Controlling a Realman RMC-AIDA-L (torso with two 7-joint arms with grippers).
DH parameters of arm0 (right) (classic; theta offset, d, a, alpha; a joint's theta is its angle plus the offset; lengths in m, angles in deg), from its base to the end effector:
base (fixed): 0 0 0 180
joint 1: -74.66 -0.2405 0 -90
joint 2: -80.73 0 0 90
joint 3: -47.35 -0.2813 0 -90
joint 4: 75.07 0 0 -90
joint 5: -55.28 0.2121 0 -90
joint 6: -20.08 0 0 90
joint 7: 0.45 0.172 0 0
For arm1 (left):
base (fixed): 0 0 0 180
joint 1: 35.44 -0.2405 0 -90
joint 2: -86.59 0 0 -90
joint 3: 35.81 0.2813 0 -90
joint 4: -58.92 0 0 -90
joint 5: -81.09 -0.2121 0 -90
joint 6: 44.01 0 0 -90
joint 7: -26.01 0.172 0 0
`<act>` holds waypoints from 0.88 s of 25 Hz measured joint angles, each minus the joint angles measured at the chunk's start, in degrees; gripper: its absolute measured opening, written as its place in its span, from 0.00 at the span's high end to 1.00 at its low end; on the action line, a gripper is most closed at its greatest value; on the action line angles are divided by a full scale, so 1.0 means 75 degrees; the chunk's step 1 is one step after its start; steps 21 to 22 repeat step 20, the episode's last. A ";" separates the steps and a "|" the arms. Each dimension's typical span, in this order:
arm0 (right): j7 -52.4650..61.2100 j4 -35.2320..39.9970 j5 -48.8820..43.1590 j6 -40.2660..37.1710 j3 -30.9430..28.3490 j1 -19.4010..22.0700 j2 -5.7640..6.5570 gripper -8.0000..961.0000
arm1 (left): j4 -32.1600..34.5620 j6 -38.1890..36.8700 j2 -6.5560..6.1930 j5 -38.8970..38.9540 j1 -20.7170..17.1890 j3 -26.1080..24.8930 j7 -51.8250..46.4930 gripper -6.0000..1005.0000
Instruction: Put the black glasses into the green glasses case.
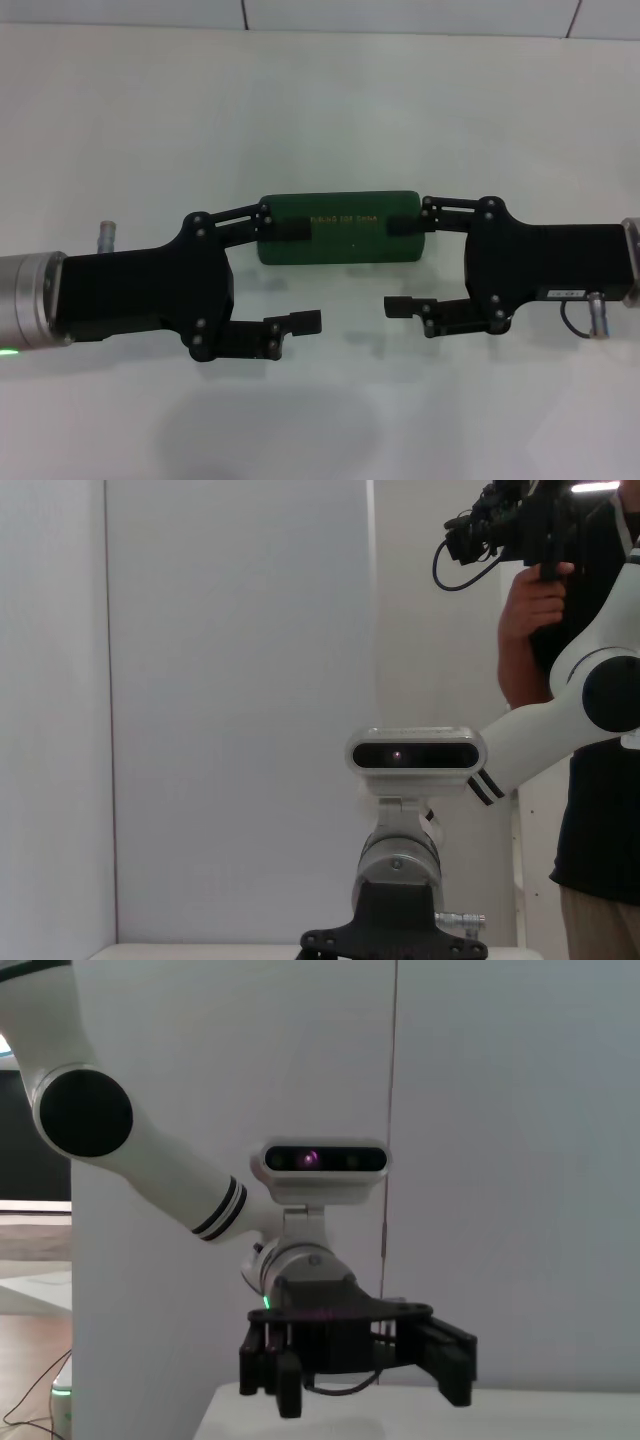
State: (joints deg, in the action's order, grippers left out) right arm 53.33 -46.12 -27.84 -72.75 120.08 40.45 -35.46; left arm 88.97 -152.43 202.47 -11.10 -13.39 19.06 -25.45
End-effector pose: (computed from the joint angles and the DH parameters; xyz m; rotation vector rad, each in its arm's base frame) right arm 0.1957 0.3289 -0.0730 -2.9094 -0.1328 1.0106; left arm -0.2564 0.2700 -0.0251 -2.7632 -0.0176 -1.1783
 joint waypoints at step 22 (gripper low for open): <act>-0.0105 0.0059 0.0197 0.0479 0.0018 0.0009 0.0000 0.21 | 0.0012 -0.0015 -0.0061 0.0029 -0.0051 -0.0114 0.0018 0.20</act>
